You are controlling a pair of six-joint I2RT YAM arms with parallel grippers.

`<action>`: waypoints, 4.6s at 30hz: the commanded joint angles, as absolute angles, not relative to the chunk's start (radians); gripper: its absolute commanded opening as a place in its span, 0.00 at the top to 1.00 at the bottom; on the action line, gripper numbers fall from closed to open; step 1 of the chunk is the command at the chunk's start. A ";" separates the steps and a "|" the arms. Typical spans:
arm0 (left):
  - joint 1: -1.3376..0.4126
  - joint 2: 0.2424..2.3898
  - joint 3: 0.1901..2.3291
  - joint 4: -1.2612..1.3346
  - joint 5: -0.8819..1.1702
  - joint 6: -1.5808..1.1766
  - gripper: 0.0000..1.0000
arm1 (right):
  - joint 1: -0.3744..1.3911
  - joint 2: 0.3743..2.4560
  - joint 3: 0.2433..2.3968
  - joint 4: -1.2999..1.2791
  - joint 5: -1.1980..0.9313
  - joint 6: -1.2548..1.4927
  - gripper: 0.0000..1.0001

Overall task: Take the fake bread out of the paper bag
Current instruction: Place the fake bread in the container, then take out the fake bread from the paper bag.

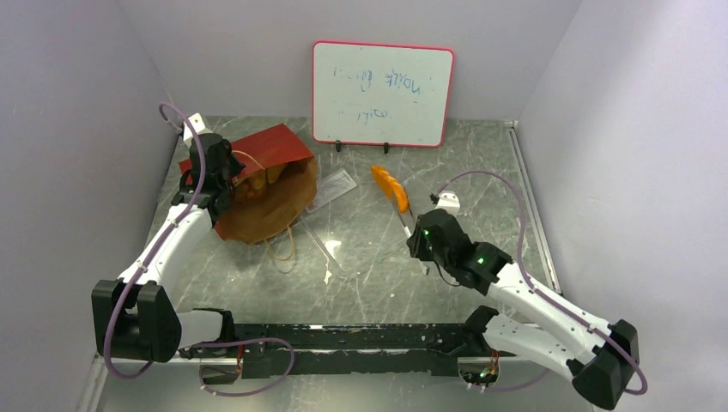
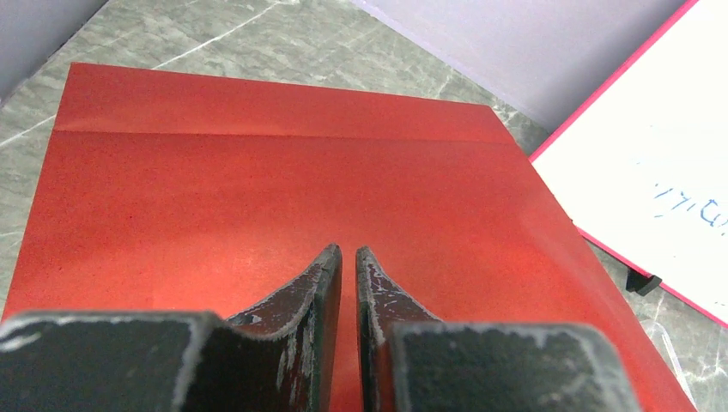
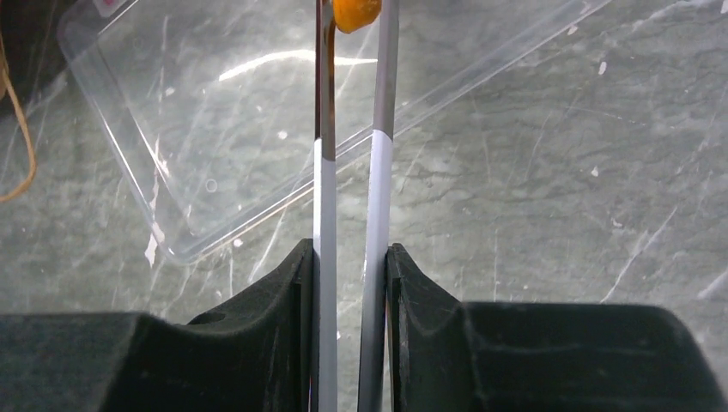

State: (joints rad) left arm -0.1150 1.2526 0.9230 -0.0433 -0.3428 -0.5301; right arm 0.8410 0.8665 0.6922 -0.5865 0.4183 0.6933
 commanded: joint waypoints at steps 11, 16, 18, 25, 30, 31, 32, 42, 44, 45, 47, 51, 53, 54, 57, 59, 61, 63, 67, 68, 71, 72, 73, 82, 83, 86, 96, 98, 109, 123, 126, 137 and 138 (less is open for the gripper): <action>-0.121 1.232 0.957 -0.026 -0.315 -0.525 0.93 | 0.434 0.850 0.582 -0.334 -0.052 0.539 1.00; -0.121 1.230 0.959 -0.027 -0.316 -0.520 0.93 | 0.366 0.864 0.572 -0.340 -0.094 0.532 1.00; -0.121 1.227 0.955 -0.027 -0.318 -0.518 0.93 | 0.352 0.867 0.570 -0.350 -0.089 0.535 0.96; -0.121 1.220 0.940 -0.029 -0.315 -0.526 0.93 | 0.293 0.919 0.550 -0.355 -0.085 0.538 0.63; -0.121 1.211 0.937 -0.033 -0.316 -0.525 0.93 | 0.239 0.933 0.532 -0.340 -0.119 0.534 0.52; -0.121 1.212 0.937 -0.034 -0.316 -0.525 0.93 | 0.231 0.933 0.530 -0.340 -0.123 0.534 0.52; -0.121 1.211 0.938 -0.034 -0.316 -0.523 0.93 | 0.225 0.933 0.529 -0.341 -0.127 0.535 0.52; -0.121 1.204 0.928 -0.034 -0.311 -0.529 0.93 | 0.212 0.891 0.552 -0.353 -0.137 0.539 0.52; -0.121 1.203 0.928 -0.035 -0.311 -0.530 0.93 | 0.211 0.886 0.563 -0.359 -0.140 0.535 0.53; -0.121 1.202 0.927 -0.035 -0.311 -0.531 0.93 | 0.211 0.882 0.564 -0.360 -0.143 0.533 0.54; -0.121 1.201 0.927 -0.036 -0.313 -0.530 0.93 | 0.211 0.881 0.565 -0.360 -0.146 0.532 0.57; -0.121 1.198 0.925 -0.038 -0.313 -0.531 0.93 | 0.212 0.870 0.561 -0.368 -0.143 0.530 0.60; -0.121 1.198 0.926 -0.039 -0.314 -0.529 0.93 | 0.212 0.854 0.568 -0.380 -0.122 0.530 0.60; -0.121 1.198 0.926 -0.039 -0.314 -0.529 0.93 | 0.211 0.845 0.574 -0.391 -0.114 0.528 0.59; -0.121 1.199 0.925 -0.039 -0.313 -0.531 0.93 | 0.212 0.822 0.598 -0.424 -0.084 0.524 0.58; -0.121 1.202 0.924 -0.038 -0.309 -0.534 0.93 | 0.211 0.811 0.608 -0.439 -0.072 0.523 0.57; -0.121 1.203 0.923 -0.039 -0.308 -0.537 0.93 | 0.212 0.810 0.615 -0.450 -0.066 0.523 0.55; -0.121 1.204 0.922 -0.038 -0.306 -0.540 0.93 | 0.212 0.814 0.612 -0.457 -0.061 0.527 0.54; -0.121 1.203 0.920 -0.037 -0.307 -0.539 0.93 | 0.211 0.824 0.602 -0.453 -0.055 0.539 0.52; -0.121 1.201 0.920 -0.038 -0.308 -0.538 0.93 | 0.212 0.826 0.601 -0.452 -0.053 0.542 0.52; -0.121 1.201 0.923 -0.039 -0.310 -0.535 0.93 | 0.211 0.831 0.603 -0.453 -0.053 0.542 0.52; -0.121 1.201 0.922 -0.039 -0.310 -0.534 0.93 | 0.211 0.826 0.605 -0.454 -0.053 0.544 0.52; -0.121 1.202 0.922 -0.037 -0.310 -0.534 0.93 | 0.212 0.822 0.606 -0.455 -0.054 0.545 0.52; -0.121 1.203 0.917 -0.036 -0.311 -0.531 0.93 | 0.213 0.770 0.668 -0.487 -0.052 0.535 0.52; -0.121 1.203 0.917 -0.036 -0.311 -0.530 0.93 | 0.213 0.765 0.675 -0.486 -0.055 0.535 0.53; -0.121 1.204 0.921 -0.039 -0.308 -0.529 0.93 | 0.213 0.761 0.693 -0.485 -0.065 0.530 0.53; -0.121 1.216 0.929 -0.049 -0.301 -0.523 0.93 | 0.257 0.759 0.745 -0.444 -0.127 0.540 0.56; -0.121 1.219 0.933 -0.049 -0.301 -0.521 0.93 | 0.296 0.776 0.756 -0.427 -0.118 0.550 0.56; -0.121 1.240 0.969 -0.072 -0.295 -0.515 0.93 | 0.823 0.955 0.858 -0.348 0.183 0.638 0.58; -0.121 1.242 0.960 -0.066 -0.274 -0.518 0.93 | 1.264 1.155 0.959 -0.254 0.378 0.750 0.59; -0.122 1.231 0.952 -0.069 -0.268 -0.519 0.93 | 1.273 1.234 0.981 -0.188 0.363 0.742 0.59; -0.137 1.168 0.909 -0.079 -0.232 -0.540 0.93 | 1.207 1.591 1.188 -0.024 0.303 0.680 0.58; -0.139 1.164 0.907 -0.079 -0.230 -0.542 0.93 | 1.191 1.613 1.201 -0.013 0.293 0.679 0.58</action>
State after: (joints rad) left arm -0.1246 1.1961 0.9237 -0.0772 -0.2630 -0.5312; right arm 1.2419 1.5543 1.1419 -0.1299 0.3111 0.6991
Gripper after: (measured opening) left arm 0.073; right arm 0.426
